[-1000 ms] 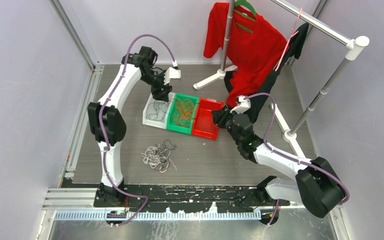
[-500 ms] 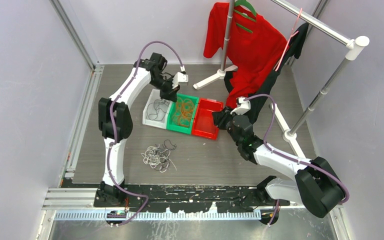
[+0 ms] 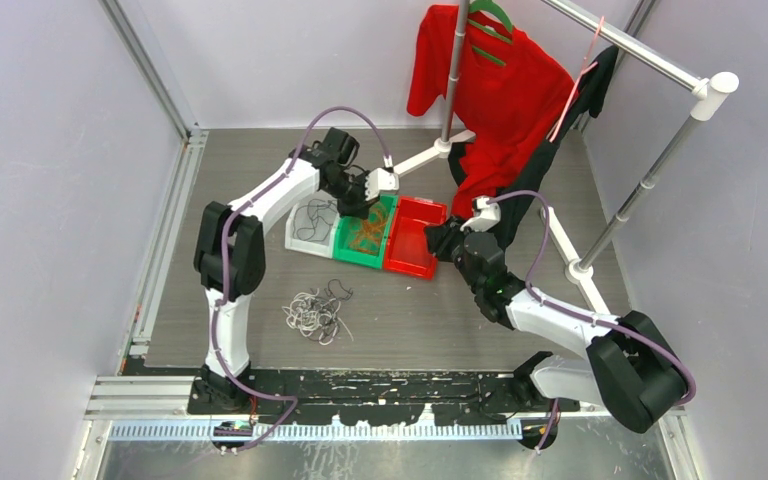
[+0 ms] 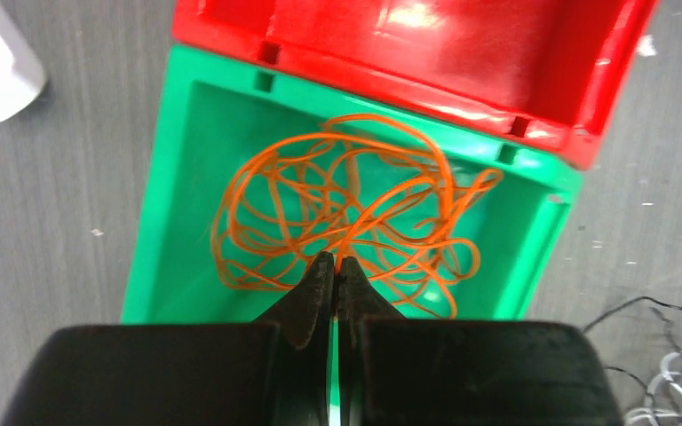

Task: Untangle the cables
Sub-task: Place the cable in the bin.

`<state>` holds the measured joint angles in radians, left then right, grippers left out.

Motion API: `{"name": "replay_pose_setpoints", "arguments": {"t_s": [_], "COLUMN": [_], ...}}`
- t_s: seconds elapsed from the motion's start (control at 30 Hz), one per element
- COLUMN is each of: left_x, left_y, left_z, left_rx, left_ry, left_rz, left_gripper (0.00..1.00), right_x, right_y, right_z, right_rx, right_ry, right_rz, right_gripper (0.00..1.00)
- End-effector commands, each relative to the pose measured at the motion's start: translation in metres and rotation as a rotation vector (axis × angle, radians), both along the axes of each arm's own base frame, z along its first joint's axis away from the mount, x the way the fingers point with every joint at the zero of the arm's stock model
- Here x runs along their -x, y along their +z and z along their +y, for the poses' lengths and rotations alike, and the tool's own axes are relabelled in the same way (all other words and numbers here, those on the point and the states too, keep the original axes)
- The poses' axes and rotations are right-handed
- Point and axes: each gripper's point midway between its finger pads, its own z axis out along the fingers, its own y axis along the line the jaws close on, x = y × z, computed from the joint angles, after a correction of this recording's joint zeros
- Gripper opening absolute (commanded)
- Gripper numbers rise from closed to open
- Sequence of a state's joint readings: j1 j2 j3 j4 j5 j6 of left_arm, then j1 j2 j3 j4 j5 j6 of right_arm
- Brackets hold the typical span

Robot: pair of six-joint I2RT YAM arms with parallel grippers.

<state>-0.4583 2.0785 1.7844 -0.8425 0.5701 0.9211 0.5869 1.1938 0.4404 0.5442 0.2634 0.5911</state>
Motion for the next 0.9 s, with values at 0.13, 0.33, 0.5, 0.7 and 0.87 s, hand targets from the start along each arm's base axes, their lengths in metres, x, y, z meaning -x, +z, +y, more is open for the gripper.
{"name": "replay_pose_setpoints", "arguments": {"t_s": [0.13,0.33,0.5,0.7,0.87], "left_x": [-0.046,-0.038,-0.022,-0.006,0.001], "left_y": [-0.014,-0.010,0.021,0.060,0.092], "left_z": [0.002,-0.005,-0.012,-0.004,0.005], "left_rx": [-0.098,-0.110,-0.047,-0.054,-0.065], "left_ry": [0.032,-0.034,-0.045,0.023,0.073], "left_rz": [-0.214,-0.284,-0.270,-0.182,-0.173], "left_gripper": [0.00,0.13,0.58,0.91,1.00], "right_x": [-0.003,-0.003,-0.004,-0.004,-0.003], "right_y": [0.019,0.025,0.034,0.043,0.052], "right_z": [-0.004,-0.006,-0.005,-0.002,0.003], "right_rx": [-0.042,-0.037,-0.036,-0.035,-0.014], "right_ry": [-0.027,-0.030,-0.028,-0.010,0.026], "right_rz": [-0.052,-0.058,-0.072,-0.081,-0.093], "right_gripper": [0.34,0.34,0.34,0.34,0.35]}}
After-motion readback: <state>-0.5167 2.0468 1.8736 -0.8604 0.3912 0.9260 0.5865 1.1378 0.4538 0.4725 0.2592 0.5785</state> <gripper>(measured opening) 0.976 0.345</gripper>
